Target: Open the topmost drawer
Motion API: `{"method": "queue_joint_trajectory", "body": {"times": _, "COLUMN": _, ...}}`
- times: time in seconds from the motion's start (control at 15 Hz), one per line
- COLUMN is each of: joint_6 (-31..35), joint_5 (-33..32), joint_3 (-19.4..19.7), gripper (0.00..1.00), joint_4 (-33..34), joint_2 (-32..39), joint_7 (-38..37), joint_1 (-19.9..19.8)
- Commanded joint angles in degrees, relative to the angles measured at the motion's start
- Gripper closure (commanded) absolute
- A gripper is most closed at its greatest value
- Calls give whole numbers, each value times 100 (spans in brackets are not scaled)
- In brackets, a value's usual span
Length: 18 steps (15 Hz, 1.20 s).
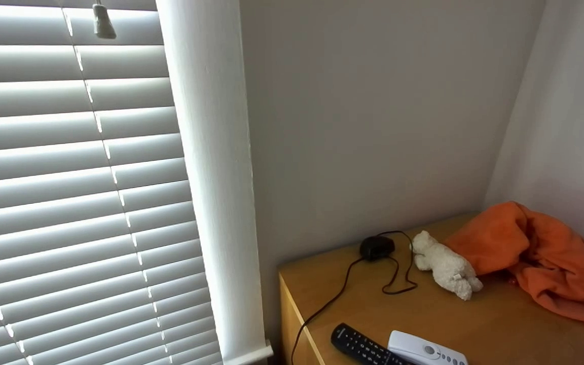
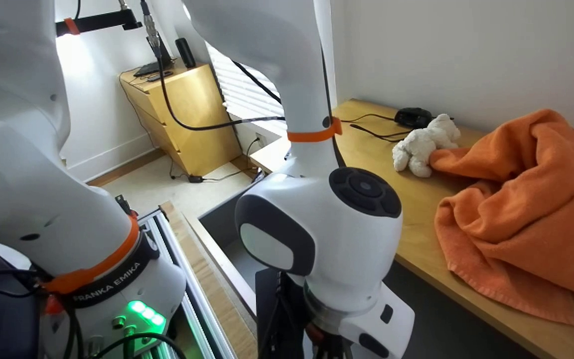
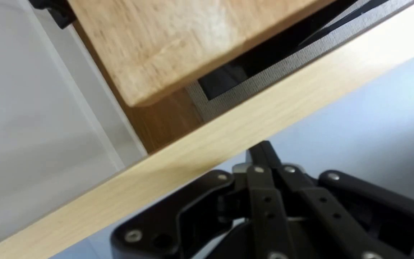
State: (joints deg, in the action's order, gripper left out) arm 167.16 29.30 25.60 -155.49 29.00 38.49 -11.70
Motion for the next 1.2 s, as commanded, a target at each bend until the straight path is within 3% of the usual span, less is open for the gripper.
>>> {"method": "queue_joint_trajectory", "body": {"times": 0.0, "joint_6": -571, "joint_5": -1453, "joint_3": -147, "gripper": 100, "joint_4": -482, "joint_2": -1053, "joint_7": -712, "joint_1": -347}}
{"method": "queue_joint_trajectory", "body": {"times": 0.07, "joint_6": -656, "joint_5": -1739, "joint_3": -221, "gripper": 100, "joint_4": -621, "joint_2": -1388, "joint_7": -823, "joint_1": -390}}
{"method": "queue_joint_trajectory", "body": {"times": 0.13, "joint_6": -986, "joint_5": -1104, "joint_3": -82, "gripper": 74, "joint_4": -196, "joint_2": -1259, "joint_7": -268, "joint_1": -37}}
{"method": "queue_joint_trajectory", "body": {"times": 0.27, "joint_6": -1183, "joint_5": -1158, "joint_3": -92, "gripper": 68, "joint_4": -192, "joint_2": -1770, "joint_7": -166, "joint_1": 20}}
{"method": "queue_joint_trajectory", "body": {"times": 0.4, "joint_6": -986, "joint_5": -1287, "joint_3": -50, "gripper": 53, "joint_4": -774, "joint_2": -2594, "joint_7": -151, "joint_1": 181}}
{"method": "queue_joint_trajectory", "body": {"times": 0.47, "joint_6": -1353, "joint_5": -1192, "joint_3": -80, "gripper": 46, "joint_4": -173, "joint_2": -2482, "joint_7": -48, "joint_1": 188}}
{"method": "queue_joint_trajectory", "body": {"times": 0.67, "joint_6": -1397, "joint_5": -1517, "joint_3": -74, "gripper": 22, "joint_4": -332, "joint_2": -3321, "joint_7": -198, "joint_1": 312}}
{"method": "queue_joint_trajectory", "body": {"times": 0.73, "joint_6": -1158, "joint_5": -1741, "joint_3": -446, "gripper": 16, "joint_4": -826, "joint_2": -3807, "joint_7": -329, "joint_1": -32}}
{"method": "queue_joint_trajectory", "body": {"times": 0.8, "joint_6": -1611, "joint_5": -1697, "joint_3": -481, "gripper": 7, "joint_4": -171, "joint_2": -3674, "joint_7": -253, "joint_1": -22}}
{"method": "queue_joint_trajectory", "body": {"times": 0.87, "joint_6": -1720, "joint_5": -1856, "joint_3": -516, "gripper": 1, "joint_4": -234, "joint_2": -3941, "joint_7": -371, "joint_1": -41}}
{"method": "queue_joint_trajectory", "body": {"times": 1.13, "joint_6": -2454, "joint_5": -2417, "joint_3": -713, "gripper": 0, "joint_4": -675, "joint_2": -5229, "joint_7": -985, "joint_1": -207}}
